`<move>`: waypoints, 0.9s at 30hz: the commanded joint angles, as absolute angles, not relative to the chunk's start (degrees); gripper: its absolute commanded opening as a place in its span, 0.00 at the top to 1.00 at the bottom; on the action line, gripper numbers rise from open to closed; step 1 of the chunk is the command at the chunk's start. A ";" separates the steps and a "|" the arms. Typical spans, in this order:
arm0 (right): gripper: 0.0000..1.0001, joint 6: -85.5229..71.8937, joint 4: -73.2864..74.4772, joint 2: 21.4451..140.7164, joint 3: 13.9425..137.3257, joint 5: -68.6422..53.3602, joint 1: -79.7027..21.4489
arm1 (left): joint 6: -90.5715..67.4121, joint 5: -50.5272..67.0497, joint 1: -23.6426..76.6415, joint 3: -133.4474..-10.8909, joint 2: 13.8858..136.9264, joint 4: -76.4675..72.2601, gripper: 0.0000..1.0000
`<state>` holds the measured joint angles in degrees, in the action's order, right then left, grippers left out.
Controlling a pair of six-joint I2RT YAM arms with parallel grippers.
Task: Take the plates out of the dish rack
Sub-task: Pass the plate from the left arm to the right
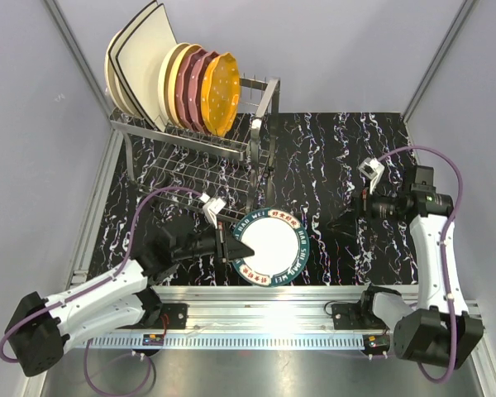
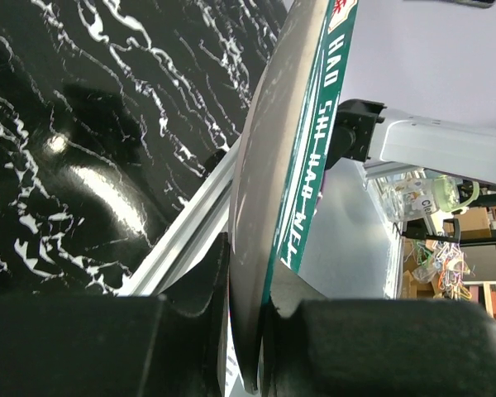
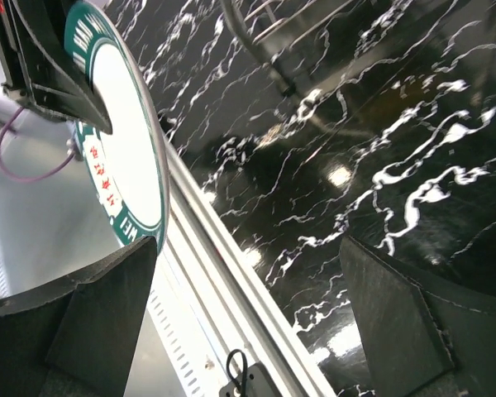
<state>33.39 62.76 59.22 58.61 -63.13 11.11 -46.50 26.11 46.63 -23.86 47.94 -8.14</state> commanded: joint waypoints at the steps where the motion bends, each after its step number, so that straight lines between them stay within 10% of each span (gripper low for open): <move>1: 0.00 36.73 65.47 62.13 62.04 -63.29 8.79 | -48.07 26.54 46.76 -23.91 47.90 -18.98 1.00; 27: 0.11 13.37 39.30 69.87 59.94 -59.07 -12.74 | -53.26 19.43 46.85 -24.43 54.40 -28.56 1.00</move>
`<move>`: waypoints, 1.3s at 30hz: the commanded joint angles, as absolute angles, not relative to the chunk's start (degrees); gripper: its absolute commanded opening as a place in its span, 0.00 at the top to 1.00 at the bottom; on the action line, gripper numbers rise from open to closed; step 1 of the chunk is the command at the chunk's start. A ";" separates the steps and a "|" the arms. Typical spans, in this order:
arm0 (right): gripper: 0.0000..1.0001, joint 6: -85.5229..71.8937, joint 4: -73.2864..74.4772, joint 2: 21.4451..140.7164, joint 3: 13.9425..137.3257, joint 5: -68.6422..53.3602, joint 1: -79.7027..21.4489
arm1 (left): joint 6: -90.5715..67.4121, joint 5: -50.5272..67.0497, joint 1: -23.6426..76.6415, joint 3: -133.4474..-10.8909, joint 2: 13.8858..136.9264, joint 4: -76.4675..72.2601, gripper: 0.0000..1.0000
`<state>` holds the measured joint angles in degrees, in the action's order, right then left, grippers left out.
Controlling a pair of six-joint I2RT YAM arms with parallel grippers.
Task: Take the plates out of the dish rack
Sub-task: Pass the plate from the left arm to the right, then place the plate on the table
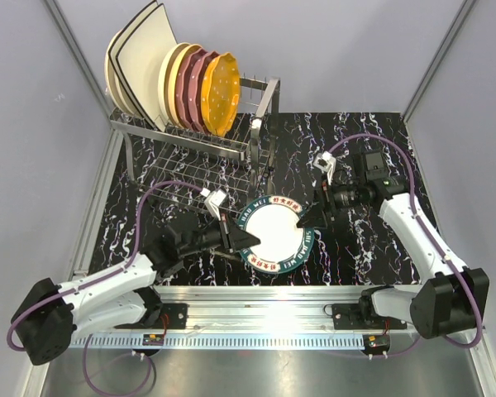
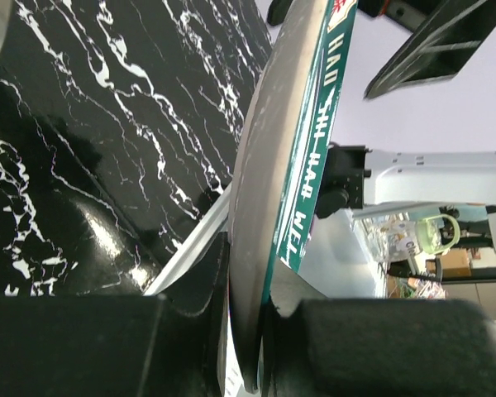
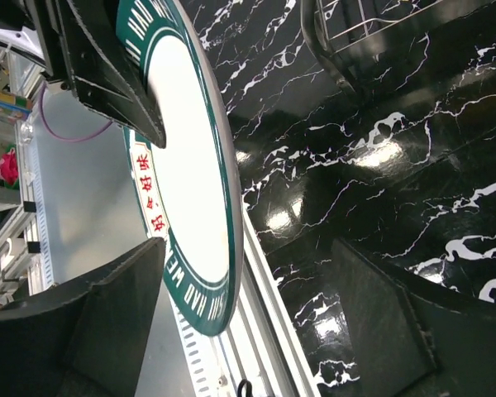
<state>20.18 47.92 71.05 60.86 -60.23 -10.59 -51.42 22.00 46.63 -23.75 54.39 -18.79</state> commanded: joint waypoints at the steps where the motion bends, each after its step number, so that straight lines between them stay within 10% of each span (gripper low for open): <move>1: 0.13 12.84 38.85 70.57 60.03 -58.45 -13.44 | -53.44 19.25 46.85 -24.35 54.58 -28.83 1.00; 6: 0.38 9.41 36.49 73.73 60.56 -59.67 -15.38 | -54.05 18.11 46.84 -24.43 55.28 -30.15 1.00; 11: 1.00 8.53 35.86 74.44 61.43 -65.12 -15.38 | -53.70 15.65 46.84 -23.65 54.32 -29.88 0.98; 15: 1.00 8.17 35.33 72.78 61.17 -66.71 -15.12 | -52.56 13.02 46.76 -23.64 51.96 -27.70 0.33; 19: 1.00 7.22 35.51 70.41 61.52 -62.51 -9.53 | -44.16 7.14 46.76 -25.74 45.45 -19.10 0.08; 39: 1.00 -14.49 20.23 87.76 67.58 -26.72 10.99 | -13.19 -14.94 46.67 -38.85 25.93 22.23 0.01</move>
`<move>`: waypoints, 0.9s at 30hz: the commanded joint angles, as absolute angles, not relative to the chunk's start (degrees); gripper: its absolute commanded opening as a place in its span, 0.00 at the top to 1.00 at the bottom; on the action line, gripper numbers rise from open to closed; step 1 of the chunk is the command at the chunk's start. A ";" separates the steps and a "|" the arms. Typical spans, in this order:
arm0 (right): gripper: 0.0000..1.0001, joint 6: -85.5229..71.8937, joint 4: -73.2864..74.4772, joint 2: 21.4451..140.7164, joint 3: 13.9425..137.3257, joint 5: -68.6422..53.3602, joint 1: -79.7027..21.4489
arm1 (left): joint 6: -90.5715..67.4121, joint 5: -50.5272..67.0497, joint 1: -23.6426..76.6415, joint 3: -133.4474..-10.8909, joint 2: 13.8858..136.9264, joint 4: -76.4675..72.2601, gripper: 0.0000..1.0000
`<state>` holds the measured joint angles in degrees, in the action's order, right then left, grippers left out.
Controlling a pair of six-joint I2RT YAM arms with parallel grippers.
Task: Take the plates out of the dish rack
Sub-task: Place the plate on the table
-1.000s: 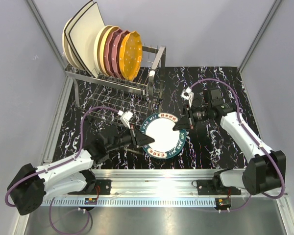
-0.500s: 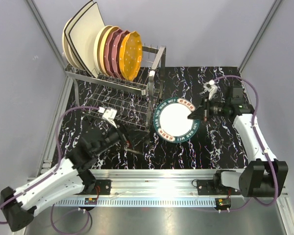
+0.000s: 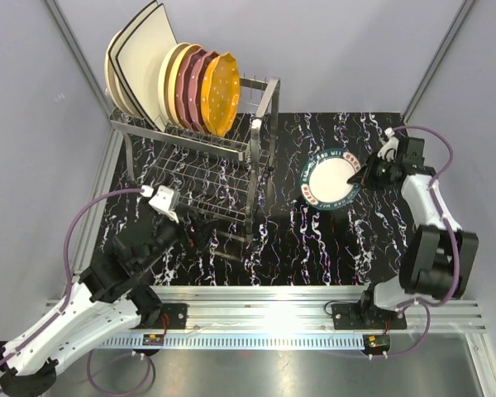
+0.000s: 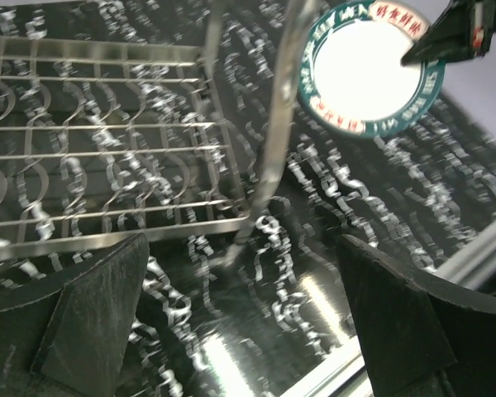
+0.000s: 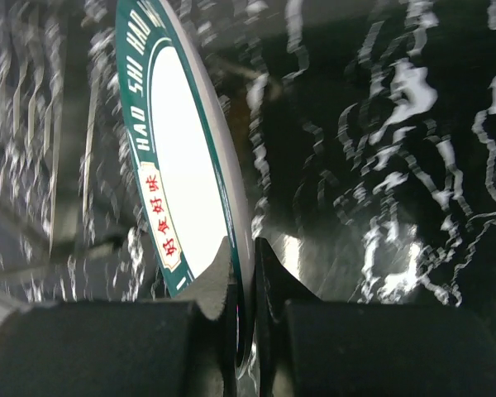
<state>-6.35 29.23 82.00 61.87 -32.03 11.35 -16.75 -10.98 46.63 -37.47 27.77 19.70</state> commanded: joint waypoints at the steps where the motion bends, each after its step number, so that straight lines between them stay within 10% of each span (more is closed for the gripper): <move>1: 1.00 -16.50 19.61 89.72 70.20 -26.81 10.73 | -13.01 -15.55 46.67 -38.85 25.58 22.76 0.01; 27: 0.91 -33.92 13.71 138.68 115.75 -30.59 1.76 | -12.57 -22.06 46.67 -38.06 11.52 27.95 0.01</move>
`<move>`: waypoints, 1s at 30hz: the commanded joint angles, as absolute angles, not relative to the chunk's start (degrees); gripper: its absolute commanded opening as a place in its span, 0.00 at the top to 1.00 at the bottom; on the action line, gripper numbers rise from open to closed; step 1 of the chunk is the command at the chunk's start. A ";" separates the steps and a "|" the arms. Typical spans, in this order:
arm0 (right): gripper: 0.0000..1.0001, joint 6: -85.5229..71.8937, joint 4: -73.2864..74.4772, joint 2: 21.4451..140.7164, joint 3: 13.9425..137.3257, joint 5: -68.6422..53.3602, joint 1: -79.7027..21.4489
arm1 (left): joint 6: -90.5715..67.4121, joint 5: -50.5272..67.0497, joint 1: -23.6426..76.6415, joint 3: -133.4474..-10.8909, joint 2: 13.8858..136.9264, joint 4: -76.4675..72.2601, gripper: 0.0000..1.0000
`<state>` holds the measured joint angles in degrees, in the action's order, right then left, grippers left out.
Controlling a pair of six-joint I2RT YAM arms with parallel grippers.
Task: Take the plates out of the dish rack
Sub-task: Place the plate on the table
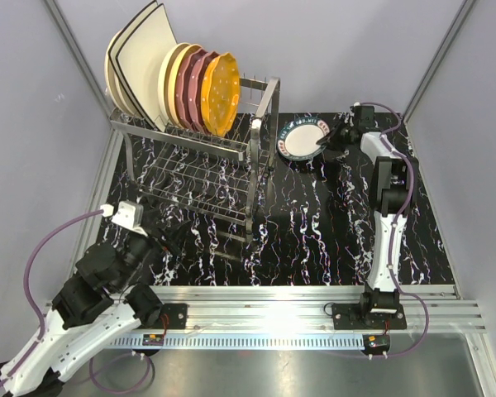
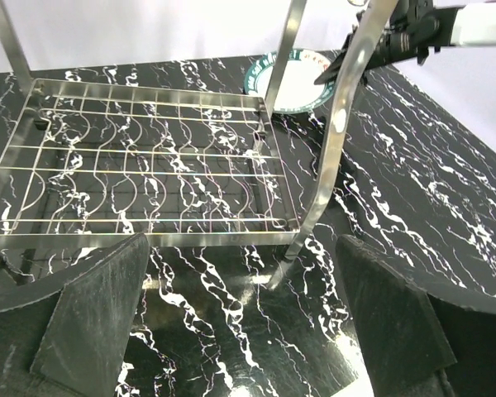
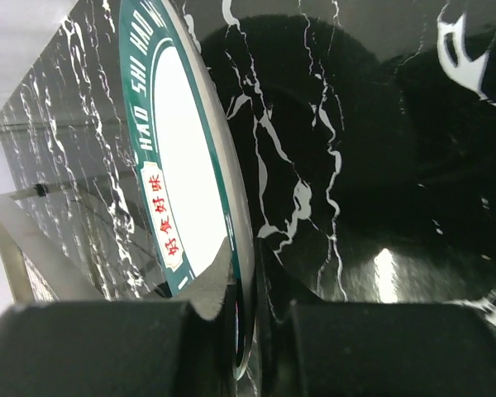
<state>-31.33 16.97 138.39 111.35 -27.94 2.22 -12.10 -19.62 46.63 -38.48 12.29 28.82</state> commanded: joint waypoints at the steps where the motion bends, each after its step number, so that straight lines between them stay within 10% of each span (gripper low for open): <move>1: 0.89 -34.10 13.62 139.04 115.84 -30.59 1.76 | -12.66 -22.15 46.76 -38.06 11.34 27.95 0.01; 19: 0.05 -21.81 19.77 134.92 110.75 -19.70 1.93 | -19.15 -28.65 46.67 -40.69 10.90 30.06 0.01; 30: 0.00 3.56 25.74 112.61 92.23 -20.81 2.99 | -22.85 -26.72 46.76 -50.97 23.98 34.80 0.01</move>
